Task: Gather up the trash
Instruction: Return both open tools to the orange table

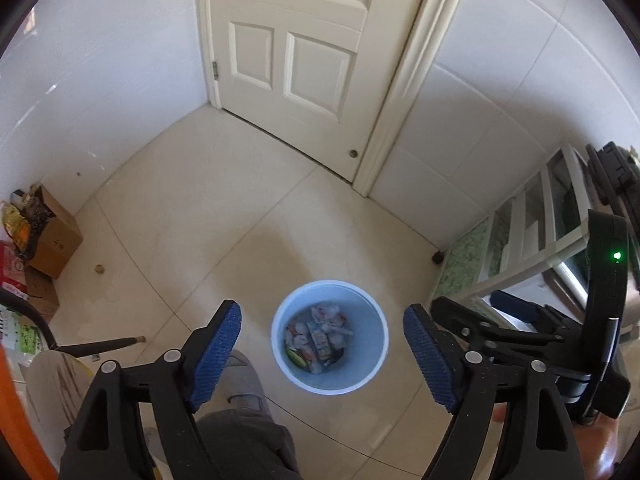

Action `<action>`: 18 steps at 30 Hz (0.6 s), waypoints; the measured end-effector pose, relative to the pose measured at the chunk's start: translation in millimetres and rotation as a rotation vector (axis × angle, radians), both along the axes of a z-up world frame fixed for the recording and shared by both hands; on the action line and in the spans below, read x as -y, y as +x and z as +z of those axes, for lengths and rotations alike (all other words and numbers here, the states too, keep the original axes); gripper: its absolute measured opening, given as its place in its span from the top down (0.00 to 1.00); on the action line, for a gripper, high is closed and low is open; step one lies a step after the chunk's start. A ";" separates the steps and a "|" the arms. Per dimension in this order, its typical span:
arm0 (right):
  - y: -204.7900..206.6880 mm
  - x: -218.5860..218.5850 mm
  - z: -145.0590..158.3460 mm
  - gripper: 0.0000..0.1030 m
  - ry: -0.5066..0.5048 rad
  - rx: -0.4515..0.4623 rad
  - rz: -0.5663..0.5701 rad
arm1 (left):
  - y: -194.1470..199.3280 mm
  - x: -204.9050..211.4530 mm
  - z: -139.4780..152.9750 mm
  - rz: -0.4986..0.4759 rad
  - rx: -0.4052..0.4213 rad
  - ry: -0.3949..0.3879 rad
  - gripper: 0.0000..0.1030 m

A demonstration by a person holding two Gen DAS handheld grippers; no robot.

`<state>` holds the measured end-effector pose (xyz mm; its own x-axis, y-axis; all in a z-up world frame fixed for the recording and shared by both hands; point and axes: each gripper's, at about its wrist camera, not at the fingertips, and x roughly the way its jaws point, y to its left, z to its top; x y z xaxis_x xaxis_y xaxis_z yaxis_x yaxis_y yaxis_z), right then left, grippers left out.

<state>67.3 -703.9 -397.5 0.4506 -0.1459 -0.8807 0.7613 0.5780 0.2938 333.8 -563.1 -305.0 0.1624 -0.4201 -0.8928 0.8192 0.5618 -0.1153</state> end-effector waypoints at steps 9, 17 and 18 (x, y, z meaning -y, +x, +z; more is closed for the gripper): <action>-0.9 -25.3 43.2 0.00 -0.078 0.026 -0.014 | -32.1 -45.0 36.9 0.065 0.087 -0.059 0.08; 2.4 -63.6 110.5 0.00 -0.187 0.101 0.017 | -59.6 -111.3 92.4 0.106 0.116 -0.170 0.05; 3.0 -69.0 117.6 0.00 -0.201 0.111 0.021 | -62.5 -121.1 98.8 0.109 0.122 -0.183 0.02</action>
